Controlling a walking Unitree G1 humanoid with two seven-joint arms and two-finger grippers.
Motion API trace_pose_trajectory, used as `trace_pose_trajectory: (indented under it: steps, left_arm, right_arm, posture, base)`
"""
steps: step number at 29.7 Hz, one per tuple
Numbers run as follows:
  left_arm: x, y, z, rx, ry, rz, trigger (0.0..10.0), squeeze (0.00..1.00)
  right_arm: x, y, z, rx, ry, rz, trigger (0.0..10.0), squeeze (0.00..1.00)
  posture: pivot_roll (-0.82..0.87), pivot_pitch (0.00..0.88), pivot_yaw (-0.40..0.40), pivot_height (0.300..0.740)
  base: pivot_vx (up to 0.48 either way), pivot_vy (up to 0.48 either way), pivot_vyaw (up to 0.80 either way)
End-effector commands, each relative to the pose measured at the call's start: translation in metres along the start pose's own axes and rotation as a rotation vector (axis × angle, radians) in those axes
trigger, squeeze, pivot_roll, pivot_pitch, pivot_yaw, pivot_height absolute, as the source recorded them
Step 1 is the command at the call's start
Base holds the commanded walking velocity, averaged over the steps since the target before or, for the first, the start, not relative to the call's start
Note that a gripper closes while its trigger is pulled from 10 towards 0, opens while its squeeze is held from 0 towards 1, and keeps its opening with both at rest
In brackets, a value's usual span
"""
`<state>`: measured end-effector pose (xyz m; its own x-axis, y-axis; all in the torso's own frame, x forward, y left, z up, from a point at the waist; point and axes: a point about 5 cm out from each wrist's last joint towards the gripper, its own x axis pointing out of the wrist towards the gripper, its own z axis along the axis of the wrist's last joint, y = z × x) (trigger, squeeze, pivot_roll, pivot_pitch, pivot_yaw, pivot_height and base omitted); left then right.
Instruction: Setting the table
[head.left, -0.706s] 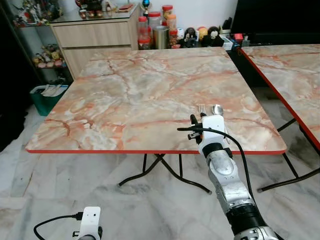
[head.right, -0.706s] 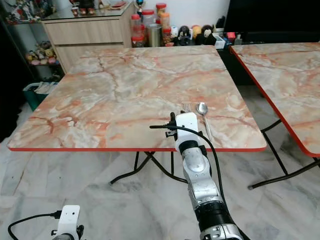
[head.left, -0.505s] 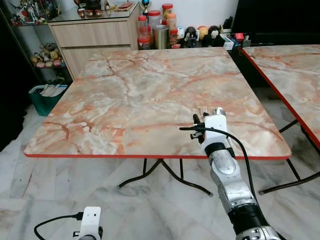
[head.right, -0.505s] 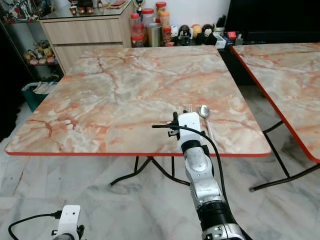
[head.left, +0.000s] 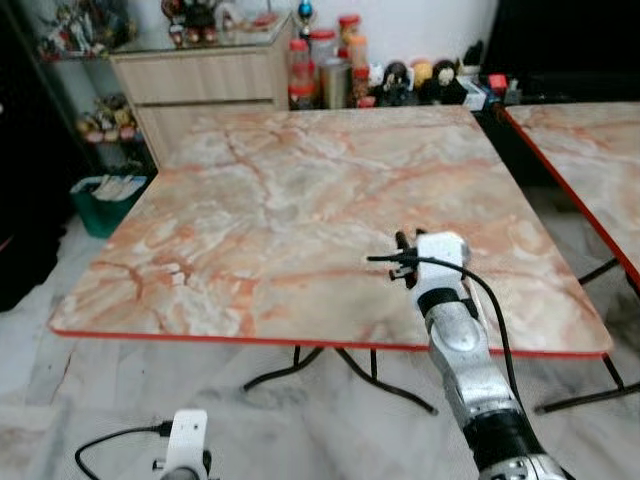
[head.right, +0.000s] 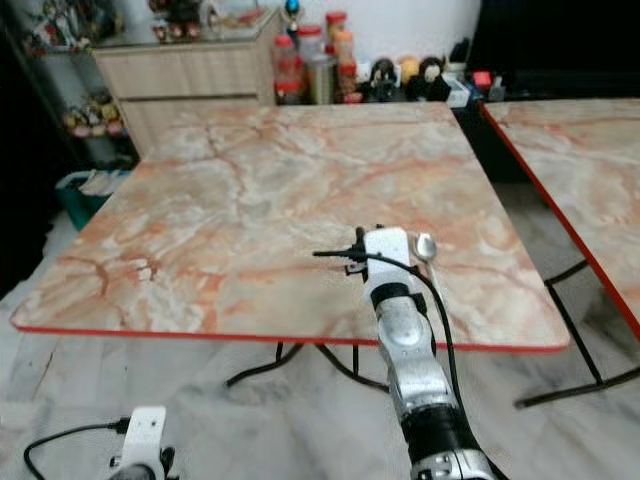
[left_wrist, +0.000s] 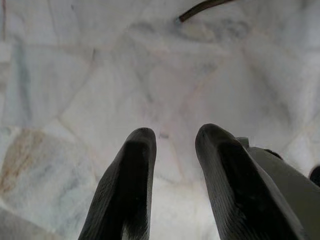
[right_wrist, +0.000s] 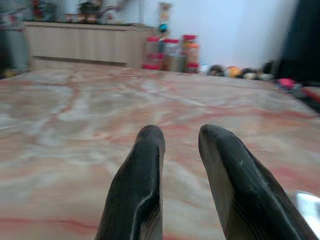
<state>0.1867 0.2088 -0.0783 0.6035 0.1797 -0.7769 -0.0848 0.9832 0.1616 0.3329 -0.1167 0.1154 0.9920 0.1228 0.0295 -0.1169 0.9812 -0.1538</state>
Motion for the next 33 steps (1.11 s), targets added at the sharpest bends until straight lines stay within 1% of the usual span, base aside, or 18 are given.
trace_pose_trajectory:
  steps: [1, 8, 12, 17, 18, 19, 20, 23, 24, 25, 28, 30, 33]
  left_arm:
    - [0.001, 0.001, 0.004, 0.0, -0.008, 0.007, 10.0, 0.0]
    - [0.001, 0.001, 0.003, 0.003, -0.006, 0.005, 10.0, 0.0]
    - [0.001, 0.002, 0.003, 0.005, -0.006, 0.006, 10.0, 0.0]
    - [0.0, 0.001, 0.001, 0.008, -0.001, -0.007, 10.0, 0.0]
    - [0.0, 0.001, 0.001, 0.007, 0.0, -0.005, 10.0, 0.0]
    - [0.0, 0.002, 0.0, 0.006, 0.002, -0.004, 10.0, 0.0]
    - [0.0, 0.002, -0.002, 0.013, 0.009, -0.004, 10.0, 0.0]
    - [0.0, 0.002, -0.003, 0.017, 0.012, -0.006, 10.0, 0.0]
    - [0.0, 0.002, -0.003, 0.018, 0.014, -0.008, 10.0, 0.0]
    - [-0.001, 0.002, -0.003, 0.019, 0.015, -0.01, 10.0, 0.0]
    - [0.0, 0.001, -0.003, 0.024, 0.015, -0.013, 10.0, 0.0]
    - [0.0, 0.001, -0.003, 0.023, 0.015, -0.014, 10.0, 0.0]
    - [0.0, 0.0, -0.003, 0.023, 0.016, -0.018, 10.0, 0.0]
  right_arm:
    - [0.0, -0.002, 0.0, -0.011, 0.005, -0.01, 10.0, 0.0]
    - [-0.003, -0.006, -0.004, -0.007, 0.022, -0.042, 10.0, 0.0]
    - [-0.008, -0.005, -0.009, -0.009, 0.034, -0.053, 10.0, 0.0]
    - [-0.019, -0.01, -0.021, -0.01, 0.078, -0.092, 10.0, 0.0]
    - [-0.021, -0.012, -0.024, -0.009, 0.089, -0.106, 10.0, 0.75]
    - [-0.023, -0.013, -0.025, -0.009, 0.097, -0.115, 10.0, 0.75]
    - [-0.026, -0.017, -0.029, -0.01, 0.116, -0.145, 10.0, 1.0]
    - [-0.027, -0.021, -0.031, -0.015, 0.13, -0.169, 10.0, 1.0]
    - [-0.028, -0.023, -0.031, -0.018, 0.133, -0.174, 10.0, 0.83]
    - [-0.028, -0.026, -0.031, -0.022, 0.137, -0.182, 10.0, 0.0]
    - [-0.028, -0.028, -0.03, -0.022, 0.138, -0.19, 10.0, 0.0]
    - [-0.027, -0.03, -0.03, 0.001, 0.145, -0.204, 10.0, 0.0]
    - [-0.027, -0.031, -0.029, 0.003, 0.15, -0.211, 10.0, 0.0]
  posture:
    - [-0.06, 0.0, 0.054, 0.693]
    - [-0.06, 0.0, 0.056, 0.693]
    - [-0.06, 0.0, 0.058, 0.693]
    - [-0.06, 0.0, 0.06, 0.693]
    - [-0.06, 0.0, 0.06, 0.693]
    - [-0.06, 0.0, 0.064, 0.693]
    - [-0.07, 0.0, 0.065, 0.693]
    - [-0.07, 0.0, 0.067, 0.693]
    - [-0.07, 0.0, 0.07, 0.693]
    - [-0.07, 0.0, 0.07, 0.693]
    - [-0.07, 0.0, 0.071, 0.693]
    - [-0.07, 0.0, 0.071, 0.693]
    - [-0.07, 0.0, 0.07, 0.693]
  base:
    - [0.345, 0.0, 0.0]
    - [0.342, 0.0, 0.0]
    - [0.343, 0.0, 0.0]
    - [0.0, 0.0, 0.0]
    - [0.0, 0.0, 0.0]
    - [0.0, 0.0, 0.0]
    - [0.0, 0.0, 0.0]
    - [0.0, 0.0, 0.0]
    - [0.0, 0.0, 0.0]
    - [0.0, 0.0, 0.0]
    - [0.0, 0.0, 0.0]
    - [0.0, 0.0, 0.0]
    - [0.0, 0.0, 0.0]
